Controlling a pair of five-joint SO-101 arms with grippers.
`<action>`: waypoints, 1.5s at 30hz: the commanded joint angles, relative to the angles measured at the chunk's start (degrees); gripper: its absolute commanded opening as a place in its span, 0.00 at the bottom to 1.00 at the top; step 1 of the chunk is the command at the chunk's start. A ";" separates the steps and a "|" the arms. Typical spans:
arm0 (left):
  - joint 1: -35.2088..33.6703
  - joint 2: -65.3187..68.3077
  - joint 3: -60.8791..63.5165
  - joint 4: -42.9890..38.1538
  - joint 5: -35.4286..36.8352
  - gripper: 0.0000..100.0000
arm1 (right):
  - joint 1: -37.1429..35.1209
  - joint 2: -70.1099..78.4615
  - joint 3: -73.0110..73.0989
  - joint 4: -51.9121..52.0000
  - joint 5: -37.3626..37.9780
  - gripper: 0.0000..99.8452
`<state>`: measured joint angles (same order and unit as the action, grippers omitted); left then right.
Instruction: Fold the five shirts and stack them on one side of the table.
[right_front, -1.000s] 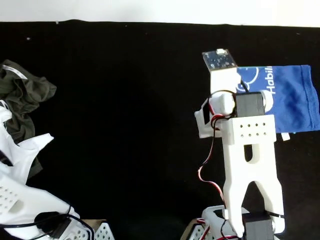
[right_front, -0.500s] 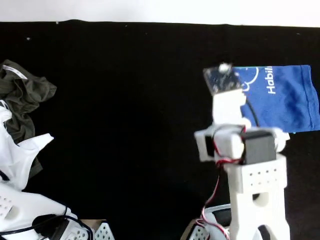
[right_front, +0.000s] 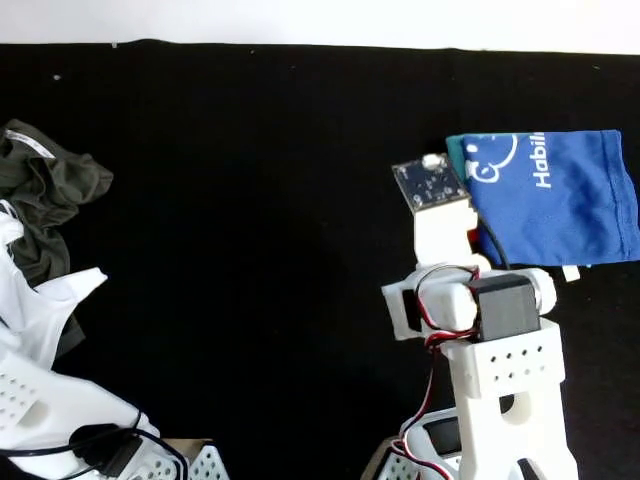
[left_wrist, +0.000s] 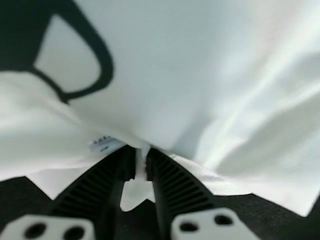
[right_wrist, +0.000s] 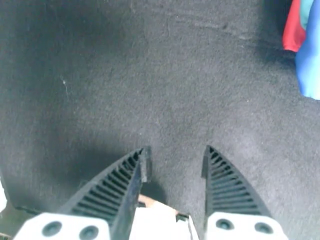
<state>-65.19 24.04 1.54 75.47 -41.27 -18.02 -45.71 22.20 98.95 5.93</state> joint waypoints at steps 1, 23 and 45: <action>-0.13 -3.03 -1.19 2.02 -0.62 0.03 | -0.04 -0.40 0.13 -1.80 0.88 0.17; 21.58 -44.44 -2.07 16.18 8.26 0.03 | -0.04 -0.40 0.13 -1.80 2.29 0.17; 76.26 -51.56 -24.22 8.09 24.97 0.01 | 14.55 -0.31 0.22 -7.87 2.55 0.17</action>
<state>4.70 -26.15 -16.22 85.76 -16.66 -7.82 -45.71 22.29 92.79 7.96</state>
